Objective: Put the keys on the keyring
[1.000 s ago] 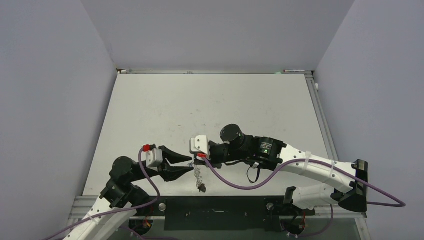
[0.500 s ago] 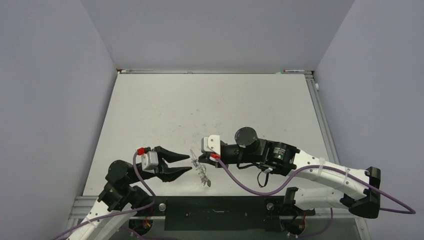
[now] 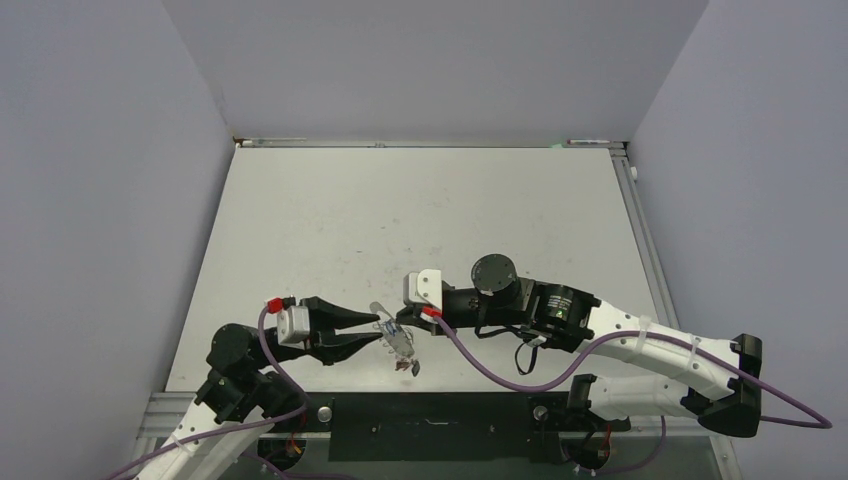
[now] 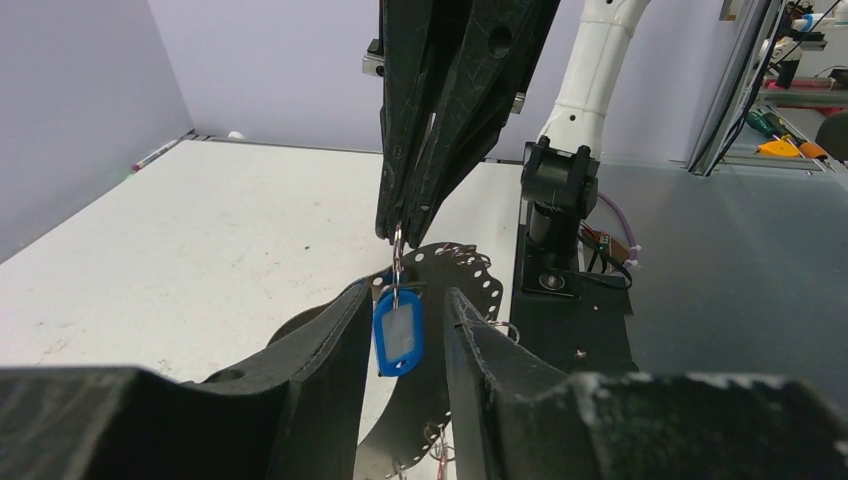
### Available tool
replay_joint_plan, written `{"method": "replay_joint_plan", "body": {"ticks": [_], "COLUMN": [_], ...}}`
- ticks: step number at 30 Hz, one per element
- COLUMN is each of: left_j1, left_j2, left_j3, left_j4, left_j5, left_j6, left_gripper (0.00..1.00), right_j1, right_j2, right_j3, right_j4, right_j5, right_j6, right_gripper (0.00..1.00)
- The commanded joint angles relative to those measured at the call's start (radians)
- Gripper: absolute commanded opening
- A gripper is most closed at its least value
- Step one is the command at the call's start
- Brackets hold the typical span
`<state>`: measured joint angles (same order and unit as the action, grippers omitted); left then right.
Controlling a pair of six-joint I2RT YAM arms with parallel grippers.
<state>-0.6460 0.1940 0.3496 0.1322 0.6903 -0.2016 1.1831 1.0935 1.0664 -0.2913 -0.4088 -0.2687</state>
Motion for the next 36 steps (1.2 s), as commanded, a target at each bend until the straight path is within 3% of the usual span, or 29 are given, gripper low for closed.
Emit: {"method": "replay_joint_plan", "body": {"ticks": [1,19,29,34,36], "left_j1": [0.005,0.006,0.006,0.005,0.006], "left_j2": [0.012,0.034,0.039,0.039,0.038], "left_j3": [0.013,0.011,0.012,0.012,0.015], "left_j4": [0.053,0.055,0.052,0.052,0.043], "left_j5": [0.017,0.016,0.022,0.021,0.010], "left_j6": [-0.012,-0.009,-0.009,-0.010,-0.012], "left_gripper": [0.28,0.17,0.00,0.00,0.14], "right_j1": [-0.006,-0.007,-0.006,-0.006,-0.006], "right_j2": [-0.001,0.023,0.025,0.022,0.021], "right_j3": [0.008,0.018,0.020,0.014,0.015], "right_j4": [0.078,0.091,0.096,0.109,0.111], "right_j5": [-0.023,-0.051,-0.059,-0.064,-0.055], "right_j6": [0.009,0.007,0.010,0.014,0.014], "right_gripper": [0.05,0.05,0.05,0.05,0.05]}}
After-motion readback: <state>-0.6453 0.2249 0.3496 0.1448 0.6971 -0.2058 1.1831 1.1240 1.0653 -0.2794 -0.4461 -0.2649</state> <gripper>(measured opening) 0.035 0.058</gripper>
